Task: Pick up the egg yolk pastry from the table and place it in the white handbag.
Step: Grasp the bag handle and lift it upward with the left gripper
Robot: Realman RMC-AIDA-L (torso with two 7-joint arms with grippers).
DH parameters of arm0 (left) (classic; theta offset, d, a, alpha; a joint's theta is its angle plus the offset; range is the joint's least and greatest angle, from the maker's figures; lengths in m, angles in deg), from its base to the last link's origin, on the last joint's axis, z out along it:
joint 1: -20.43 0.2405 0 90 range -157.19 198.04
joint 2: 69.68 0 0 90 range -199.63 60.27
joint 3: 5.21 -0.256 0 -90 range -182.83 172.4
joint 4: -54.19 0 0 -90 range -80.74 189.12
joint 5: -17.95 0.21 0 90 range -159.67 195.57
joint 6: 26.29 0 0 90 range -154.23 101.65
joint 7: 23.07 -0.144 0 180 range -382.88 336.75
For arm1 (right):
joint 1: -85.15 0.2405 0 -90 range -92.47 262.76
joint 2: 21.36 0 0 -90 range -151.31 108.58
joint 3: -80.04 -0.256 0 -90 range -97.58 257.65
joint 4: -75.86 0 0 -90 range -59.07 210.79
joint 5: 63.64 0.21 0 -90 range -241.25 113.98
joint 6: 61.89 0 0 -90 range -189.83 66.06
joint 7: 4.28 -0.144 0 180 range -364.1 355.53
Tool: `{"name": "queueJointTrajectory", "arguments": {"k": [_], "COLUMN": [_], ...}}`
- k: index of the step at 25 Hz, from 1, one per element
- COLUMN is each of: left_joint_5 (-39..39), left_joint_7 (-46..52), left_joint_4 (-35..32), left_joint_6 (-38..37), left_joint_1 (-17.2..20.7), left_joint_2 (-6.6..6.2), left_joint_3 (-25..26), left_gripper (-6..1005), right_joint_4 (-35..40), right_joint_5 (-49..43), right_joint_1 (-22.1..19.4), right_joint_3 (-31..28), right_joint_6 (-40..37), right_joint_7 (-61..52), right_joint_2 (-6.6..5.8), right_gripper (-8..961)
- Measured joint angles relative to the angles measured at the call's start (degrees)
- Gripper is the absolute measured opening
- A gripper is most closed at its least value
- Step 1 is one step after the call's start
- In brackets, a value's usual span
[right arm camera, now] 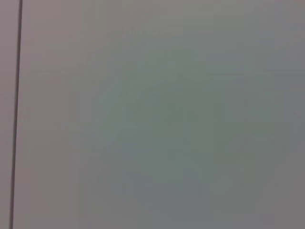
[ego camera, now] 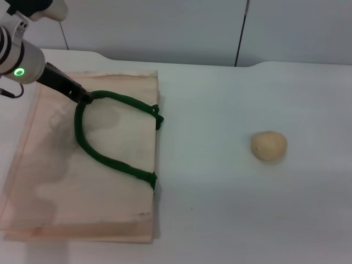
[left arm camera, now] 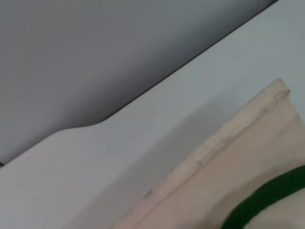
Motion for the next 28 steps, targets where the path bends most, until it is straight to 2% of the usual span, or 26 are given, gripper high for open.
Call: {"name": "queueJointTrajectory", "arguments": {"k": [20,28], "left_joint_5": [-1.87,-3.20], "left_joint_7": [-1.61,-1.08], "left_joint_4": [4.49,5.14], "left_joint_6": [-4.30,-5.28], "left_joint_1": [-0.80,-0.57], "left_joint_2": [0.22,0.25], "left_joint_3": [-0.01,-2.33], "left_gripper": [363,359], "right_joint_4": [-0.09,-0.21], "right_joint_5": [0.00,0.00], "right_joint_1": [0.02,0.07], "right_joint_3": [0.09,0.09], "right_joint_6": [1.58,1.57], "right_joint_7": [-0.16,-0.15], "right_joint_2": [-0.01,-0.01], "right_gripper": [791,791]}}
